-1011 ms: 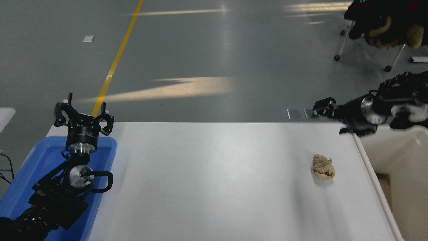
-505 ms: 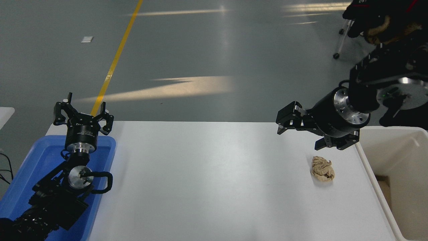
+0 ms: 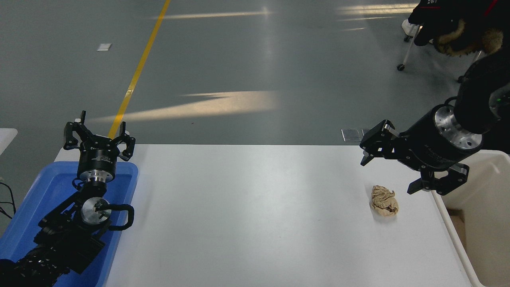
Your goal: Pick up foil plate and place in dustbin
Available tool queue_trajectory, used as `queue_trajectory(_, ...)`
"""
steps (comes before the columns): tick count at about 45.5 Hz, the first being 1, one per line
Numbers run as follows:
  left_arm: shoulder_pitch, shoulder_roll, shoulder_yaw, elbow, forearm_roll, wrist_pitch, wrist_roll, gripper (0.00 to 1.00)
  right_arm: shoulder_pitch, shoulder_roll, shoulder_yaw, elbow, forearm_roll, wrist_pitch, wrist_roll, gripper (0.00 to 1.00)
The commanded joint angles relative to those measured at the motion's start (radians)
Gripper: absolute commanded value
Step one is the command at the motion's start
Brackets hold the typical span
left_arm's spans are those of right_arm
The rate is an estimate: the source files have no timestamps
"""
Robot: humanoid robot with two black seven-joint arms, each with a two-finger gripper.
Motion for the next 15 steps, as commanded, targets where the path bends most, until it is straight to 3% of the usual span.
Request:
queue_trajectory(1, 0.0, -0.002, 0.0, 0.0, 0.0, -0.001, -0.001, 0.99, 0.019, 0.003, 0.006, 0.002, 0.024, 0.044, 0.0, 1.0)
queue_trajectory(2, 0.0, 0.0, 0.0, 0.0, 0.0, 0.0, -0.001, 0.99, 0.03, 0.003, 0.017, 0.002, 0.024, 0.044, 0.017, 1.0)
queue_trajectory(15, 0.0, -0.002, 0.0, 0.0, 0.0, 0.0, -0.001, 0.99, 0.068, 0.003, 0.021, -0.009, 0.022, 0.044, 0.017, 1.0)
